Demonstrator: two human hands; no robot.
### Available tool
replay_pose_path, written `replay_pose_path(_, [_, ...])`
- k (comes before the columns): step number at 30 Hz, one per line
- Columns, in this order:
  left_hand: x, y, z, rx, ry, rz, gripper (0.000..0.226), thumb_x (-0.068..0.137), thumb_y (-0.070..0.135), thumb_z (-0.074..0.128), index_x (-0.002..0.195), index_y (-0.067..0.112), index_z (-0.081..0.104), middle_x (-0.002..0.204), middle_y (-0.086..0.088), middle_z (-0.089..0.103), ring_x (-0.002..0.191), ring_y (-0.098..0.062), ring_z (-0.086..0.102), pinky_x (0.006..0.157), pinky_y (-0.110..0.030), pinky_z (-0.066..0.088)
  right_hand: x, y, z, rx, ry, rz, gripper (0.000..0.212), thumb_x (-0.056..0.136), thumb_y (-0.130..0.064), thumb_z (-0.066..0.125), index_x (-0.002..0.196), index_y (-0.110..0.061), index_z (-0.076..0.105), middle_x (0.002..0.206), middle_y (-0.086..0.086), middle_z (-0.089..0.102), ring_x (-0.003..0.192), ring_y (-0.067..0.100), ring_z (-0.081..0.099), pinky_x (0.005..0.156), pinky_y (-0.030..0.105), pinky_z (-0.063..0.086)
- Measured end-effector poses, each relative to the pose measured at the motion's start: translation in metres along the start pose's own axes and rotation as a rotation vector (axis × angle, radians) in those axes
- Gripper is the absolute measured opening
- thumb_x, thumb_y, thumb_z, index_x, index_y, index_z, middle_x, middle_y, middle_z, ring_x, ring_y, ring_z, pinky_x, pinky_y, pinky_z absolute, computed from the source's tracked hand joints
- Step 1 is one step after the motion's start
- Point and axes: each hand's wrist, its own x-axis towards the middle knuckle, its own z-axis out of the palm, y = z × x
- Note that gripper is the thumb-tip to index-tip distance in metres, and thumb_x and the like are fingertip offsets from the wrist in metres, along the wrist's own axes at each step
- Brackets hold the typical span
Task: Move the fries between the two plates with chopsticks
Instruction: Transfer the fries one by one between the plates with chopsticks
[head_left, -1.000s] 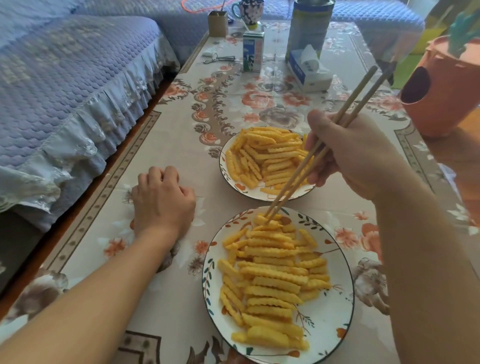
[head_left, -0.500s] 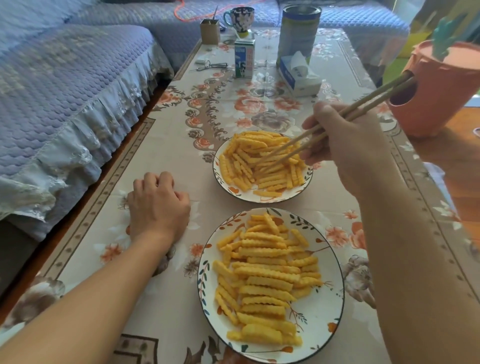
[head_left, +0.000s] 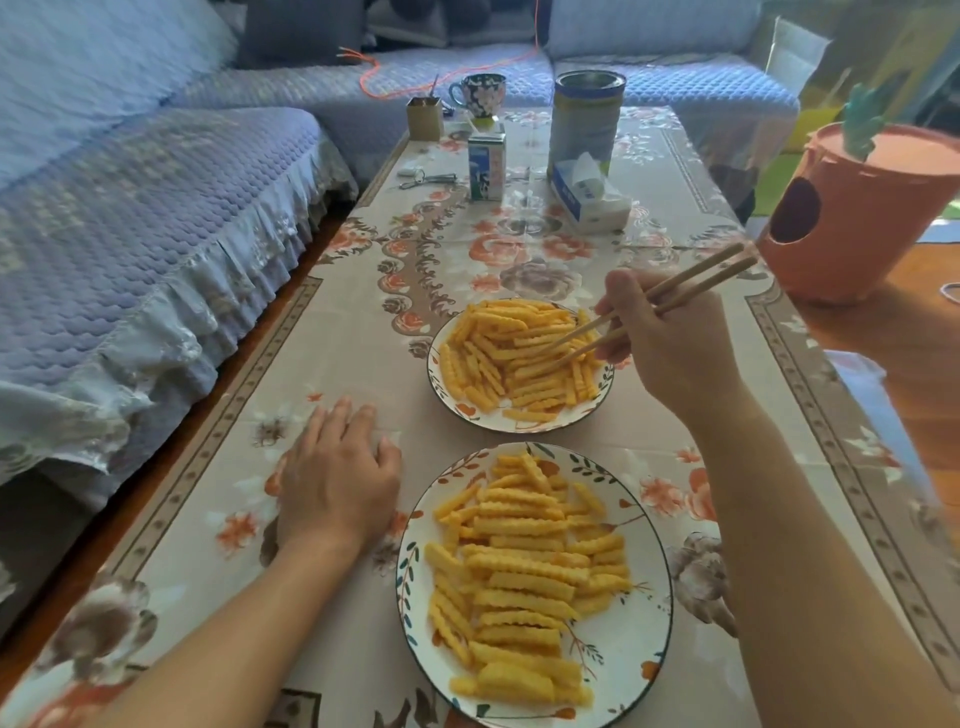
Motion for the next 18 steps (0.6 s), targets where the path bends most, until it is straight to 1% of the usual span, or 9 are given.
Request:
replay_pose_path(1, [-0.001,0.001,0.000,0.005,0.000,-0.001,0.059,0.100,0.044,0.036,0.155,0.024,0.039,0.165,-0.003,0.032,0.154,-0.023,0.021,0.126,-0.044,0.017,0.001,0.000,-0.001,0.012,0.002,-0.002,0.033,0.104,-0.027,0.059,0.074,-0.016,0.070,0.054,0.008,0.065,0.047,0.025,0.068,0.046,0.031,0.055])
replay_pose_path(4, [-0.002,0.002,-0.001,0.012,-0.001,-0.002,0.062,0.098,0.046,0.032,0.155,0.023,0.039,0.165,-0.004,0.032,0.154,-0.023,0.021,0.126,-0.043,0.017,0.003,-0.001,-0.001,0.040,-0.003,-0.005,0.033,0.104,-0.027,0.059,0.074,-0.016,0.069,0.051,0.004,0.064,0.045,0.023,0.067,0.045,0.026,0.052])
replay_pose_path(8, [-0.001,0.002,-0.002,0.021,-0.006,0.001,0.067,0.094,0.048,0.027,0.155,0.023,0.039,0.164,-0.004,0.033,0.154,-0.023,0.021,0.126,-0.043,0.017,0.002,0.003,0.003,-0.032,-0.043,-0.023,0.032,0.103,-0.026,0.059,0.075,-0.017,0.070,0.055,-0.004,0.066,0.048,0.022,0.068,0.047,0.030,0.056])
replay_pose_path(12, [-0.002,0.003,-0.002,0.015,-0.010,-0.011,0.060,0.100,0.044,0.034,0.156,0.024,0.037,0.166,-0.002,0.030,0.155,-0.022,0.018,0.126,-0.042,0.015,0.000,0.006,0.008,-0.077,-0.083,-0.041,0.031,0.104,-0.026,0.058,0.078,-0.012,0.070,0.059,-0.013,0.068,0.050,0.018,0.068,0.050,0.028,0.058])
replay_pose_path(15, [-0.002,0.003,-0.004,0.013,-0.007,-0.011,0.063,0.097,0.046,0.030,0.156,0.024,0.038,0.165,-0.003,0.031,0.154,-0.022,0.019,0.126,-0.042,0.015,-0.001,0.008,0.010,-0.083,-0.094,-0.042,0.032,0.104,-0.027,0.057,0.076,-0.018,0.069,0.059,-0.009,0.067,0.049,0.016,0.068,0.049,0.024,0.055])
replay_pose_path(18, [-0.003,0.004,-0.004,-0.004,-0.012,-0.013,0.060,0.100,0.044,0.033,0.156,0.024,0.037,0.166,-0.003,0.030,0.155,-0.022,0.018,0.126,-0.043,0.015,-0.002,0.005,0.009,-0.055,-0.048,-0.024,0.038,0.105,-0.035,0.053,0.075,-0.015,0.066,0.055,0.000,0.065,0.047,0.019,0.067,0.048,0.028,0.053])
